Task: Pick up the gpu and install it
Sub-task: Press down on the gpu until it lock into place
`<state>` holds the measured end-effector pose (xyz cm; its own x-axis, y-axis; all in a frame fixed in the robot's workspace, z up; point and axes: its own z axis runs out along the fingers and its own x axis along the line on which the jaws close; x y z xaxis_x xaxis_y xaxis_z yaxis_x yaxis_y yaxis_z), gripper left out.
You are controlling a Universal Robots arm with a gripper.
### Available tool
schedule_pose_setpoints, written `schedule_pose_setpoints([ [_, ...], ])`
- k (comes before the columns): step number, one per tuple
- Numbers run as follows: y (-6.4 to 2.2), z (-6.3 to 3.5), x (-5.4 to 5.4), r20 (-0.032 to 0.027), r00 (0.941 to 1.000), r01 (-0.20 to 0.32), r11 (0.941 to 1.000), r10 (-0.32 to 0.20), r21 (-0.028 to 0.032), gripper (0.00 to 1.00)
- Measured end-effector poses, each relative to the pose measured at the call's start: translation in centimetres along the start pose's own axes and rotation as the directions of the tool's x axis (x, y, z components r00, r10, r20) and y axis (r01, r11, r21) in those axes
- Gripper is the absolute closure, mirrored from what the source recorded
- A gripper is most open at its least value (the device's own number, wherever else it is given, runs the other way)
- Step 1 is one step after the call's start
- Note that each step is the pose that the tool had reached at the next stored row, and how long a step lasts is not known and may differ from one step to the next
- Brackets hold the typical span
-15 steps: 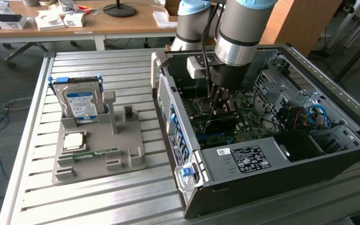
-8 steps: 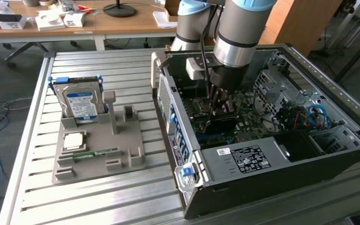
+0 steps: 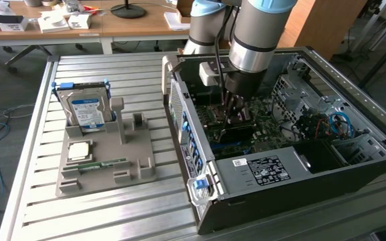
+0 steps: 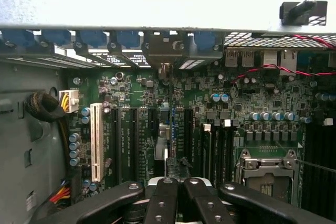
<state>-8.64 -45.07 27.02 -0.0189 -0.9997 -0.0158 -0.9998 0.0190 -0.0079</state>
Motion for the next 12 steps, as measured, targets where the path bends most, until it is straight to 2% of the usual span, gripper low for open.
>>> schedule_pose_setpoints([
  [7,0.0,0.17,0.0,0.0067,1.0,0.0,1.0,0.0,-0.0002,0.89],
  [12,0.0,0.18,0.0,0.0077,1.0,0.0,1.0,0.0,0.0,0.89],
])
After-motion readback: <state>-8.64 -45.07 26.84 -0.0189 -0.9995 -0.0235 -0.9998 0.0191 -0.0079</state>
